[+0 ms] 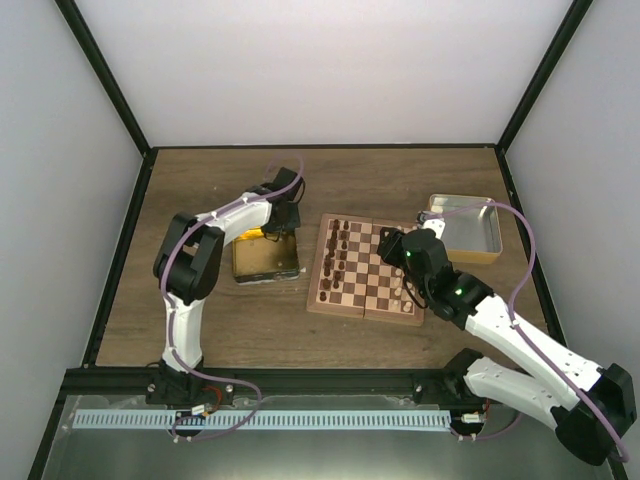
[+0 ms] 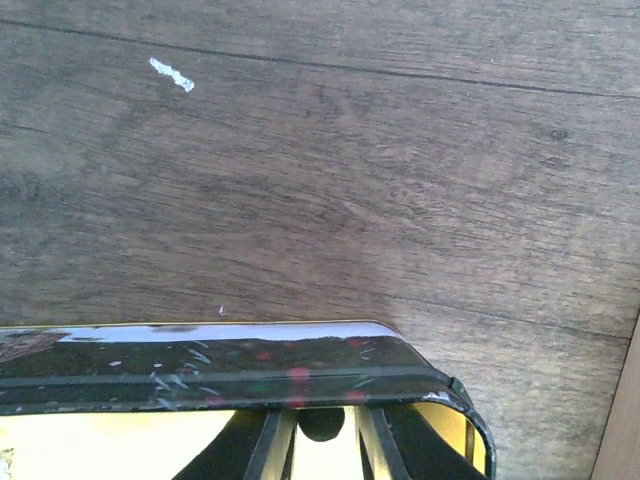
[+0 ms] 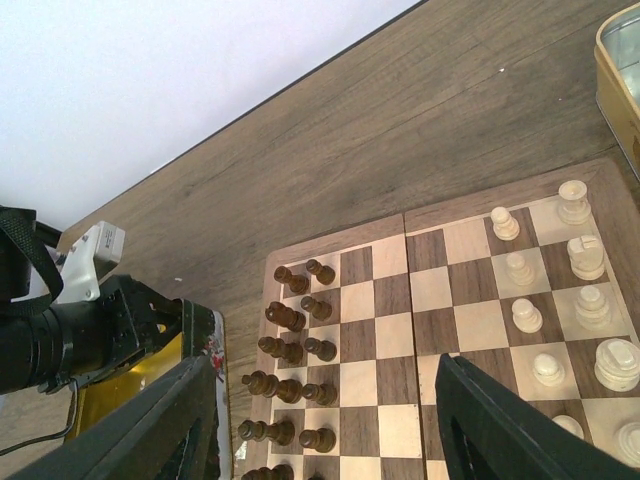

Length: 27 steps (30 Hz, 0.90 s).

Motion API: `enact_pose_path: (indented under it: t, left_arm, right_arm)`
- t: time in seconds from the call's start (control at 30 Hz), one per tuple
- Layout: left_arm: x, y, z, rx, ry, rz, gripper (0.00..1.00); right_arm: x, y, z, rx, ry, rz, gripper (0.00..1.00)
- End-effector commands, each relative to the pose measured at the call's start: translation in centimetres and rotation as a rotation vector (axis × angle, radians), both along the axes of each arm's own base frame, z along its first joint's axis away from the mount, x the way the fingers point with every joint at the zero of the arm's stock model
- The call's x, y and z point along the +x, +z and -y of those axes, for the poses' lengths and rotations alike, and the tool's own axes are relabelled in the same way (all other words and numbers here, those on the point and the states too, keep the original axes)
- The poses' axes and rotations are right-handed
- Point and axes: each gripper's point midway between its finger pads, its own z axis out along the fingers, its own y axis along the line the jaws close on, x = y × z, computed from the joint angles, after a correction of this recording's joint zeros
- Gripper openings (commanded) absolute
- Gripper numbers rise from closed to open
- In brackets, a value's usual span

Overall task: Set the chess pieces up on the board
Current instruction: Pick up the chess piece from the storage box.

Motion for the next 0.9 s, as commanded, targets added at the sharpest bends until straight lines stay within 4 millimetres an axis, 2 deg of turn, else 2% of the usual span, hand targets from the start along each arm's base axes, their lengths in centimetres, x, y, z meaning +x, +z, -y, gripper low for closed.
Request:
enact_pose_path:
  t: [0.0,0.47,0.7,0.87]
  left_arm:
    - [1.0,0.0,0.1,0.013,0.011,0.026,0.17]
    - [1.2,-1.3,-0.1,0.046,-0.001,0.012,0.19]
    - [1.4,-0.1,-0.5,0.062,0.001,0.041,0.05]
    - [-0.5,0.9,-0.9,0.046,-0.016,0.022,0.04]
  right_arm:
    - [-0.1,-0.1,0.7,-0.003,-0.032,0.002,0.62]
    - [-0.2,0.1,0.8,-0.002,-0.034,0.003,0.62]
    - [-0.2,0.1,0.9,-0.007,-0.035,0.005,0.62]
    - [-0.2,0.1,0.8,-0.003,-0.033,0.006,0.62]
